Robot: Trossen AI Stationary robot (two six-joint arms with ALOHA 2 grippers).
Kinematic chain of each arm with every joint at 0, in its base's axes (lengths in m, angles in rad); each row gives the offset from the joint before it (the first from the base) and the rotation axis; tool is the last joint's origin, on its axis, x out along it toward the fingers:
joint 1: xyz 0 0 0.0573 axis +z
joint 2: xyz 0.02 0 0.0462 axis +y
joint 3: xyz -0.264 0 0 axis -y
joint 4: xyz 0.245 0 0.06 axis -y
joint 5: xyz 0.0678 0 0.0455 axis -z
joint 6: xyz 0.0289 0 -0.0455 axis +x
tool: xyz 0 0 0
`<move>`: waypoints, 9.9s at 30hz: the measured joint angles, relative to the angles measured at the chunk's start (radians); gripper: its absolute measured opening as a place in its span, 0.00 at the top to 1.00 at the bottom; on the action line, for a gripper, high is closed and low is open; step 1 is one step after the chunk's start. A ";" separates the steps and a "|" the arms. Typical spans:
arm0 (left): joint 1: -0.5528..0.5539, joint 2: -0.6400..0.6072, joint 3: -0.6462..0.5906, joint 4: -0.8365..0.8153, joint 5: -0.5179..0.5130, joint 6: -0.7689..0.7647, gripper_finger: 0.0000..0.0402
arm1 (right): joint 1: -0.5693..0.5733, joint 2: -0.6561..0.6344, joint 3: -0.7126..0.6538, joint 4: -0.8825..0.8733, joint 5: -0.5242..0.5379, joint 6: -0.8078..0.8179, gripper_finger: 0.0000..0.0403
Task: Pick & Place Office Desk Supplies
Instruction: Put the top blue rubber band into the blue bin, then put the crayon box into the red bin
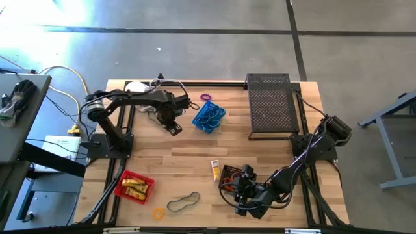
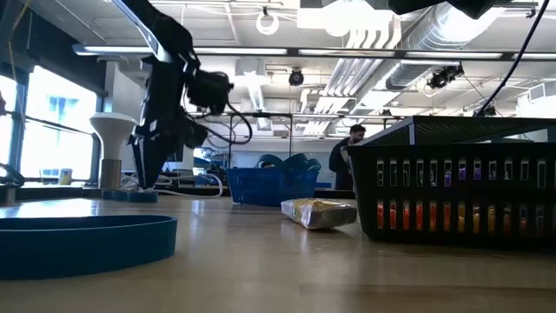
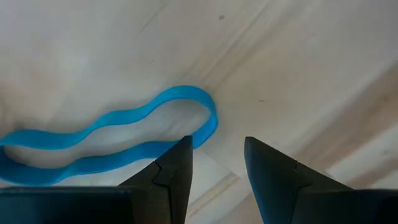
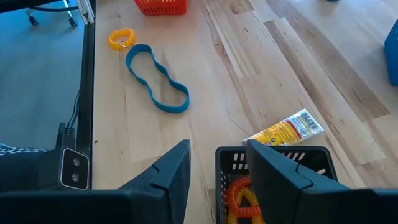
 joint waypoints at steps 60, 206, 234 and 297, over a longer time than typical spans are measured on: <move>-0.431 -0.243 0.272 0.633 -0.221 0.041 1.00 | -0.001 0.000 0.000 0.001 0.000 0.002 0.64; -0.654 -0.171 0.256 0.276 -0.219 0.418 0.57 | 0.000 0.000 0.000 0.000 -0.004 -0.004 0.64; -0.540 0.099 0.125 0.663 0.272 0.730 0.31 | 0.008 0.000 0.000 -0.008 -0.009 -0.005 0.64; -0.512 0.366 0.130 0.978 0.307 0.623 0.31 | 0.008 0.000 0.000 -0.008 -0.001 -0.006 0.64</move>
